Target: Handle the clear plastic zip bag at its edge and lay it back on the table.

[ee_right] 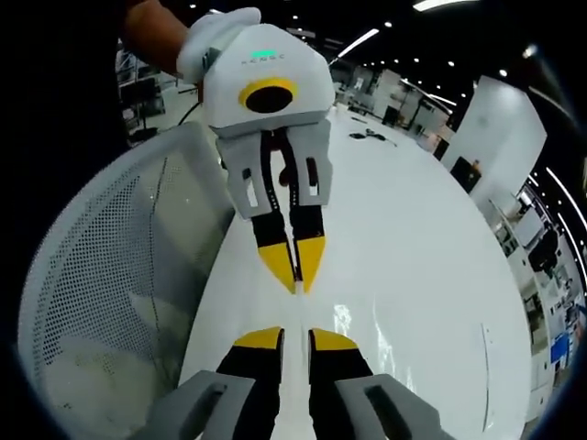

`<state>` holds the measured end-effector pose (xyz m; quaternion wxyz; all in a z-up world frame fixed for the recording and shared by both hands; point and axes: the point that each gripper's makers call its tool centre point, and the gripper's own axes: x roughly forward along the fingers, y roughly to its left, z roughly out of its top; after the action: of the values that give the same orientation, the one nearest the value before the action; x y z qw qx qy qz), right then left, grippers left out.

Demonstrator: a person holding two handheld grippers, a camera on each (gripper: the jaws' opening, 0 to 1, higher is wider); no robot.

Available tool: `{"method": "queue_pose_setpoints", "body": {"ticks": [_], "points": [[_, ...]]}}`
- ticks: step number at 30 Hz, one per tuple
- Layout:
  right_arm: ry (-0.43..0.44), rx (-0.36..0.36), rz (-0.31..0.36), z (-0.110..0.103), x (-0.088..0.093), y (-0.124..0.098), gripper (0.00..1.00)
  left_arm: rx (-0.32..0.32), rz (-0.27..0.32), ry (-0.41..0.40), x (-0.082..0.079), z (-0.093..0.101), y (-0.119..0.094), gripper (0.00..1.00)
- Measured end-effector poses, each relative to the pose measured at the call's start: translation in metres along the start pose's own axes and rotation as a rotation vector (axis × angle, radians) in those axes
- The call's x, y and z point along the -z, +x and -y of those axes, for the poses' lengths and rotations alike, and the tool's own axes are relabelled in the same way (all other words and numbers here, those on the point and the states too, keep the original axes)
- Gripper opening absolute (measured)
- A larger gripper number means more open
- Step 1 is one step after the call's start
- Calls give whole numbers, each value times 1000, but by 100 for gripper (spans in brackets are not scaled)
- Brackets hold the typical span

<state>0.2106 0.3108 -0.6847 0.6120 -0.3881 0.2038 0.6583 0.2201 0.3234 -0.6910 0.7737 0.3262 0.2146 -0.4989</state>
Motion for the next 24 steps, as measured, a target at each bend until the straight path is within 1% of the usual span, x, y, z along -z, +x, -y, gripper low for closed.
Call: {"method": "queue_pose_setpoints", "body": {"ticks": [13, 18, 24], "points": [[-13, -9, 11, -1, -10, 10, 7, 11, 25, 6, -11, 1, 1, 0], [-17, -7, 2, -1, -10, 12, 4, 22, 30, 19, -13, 4, 1, 0], [4, -3, -13, -2, -8, 13, 2, 29, 27, 43, -13, 6, 2, 0]]}}
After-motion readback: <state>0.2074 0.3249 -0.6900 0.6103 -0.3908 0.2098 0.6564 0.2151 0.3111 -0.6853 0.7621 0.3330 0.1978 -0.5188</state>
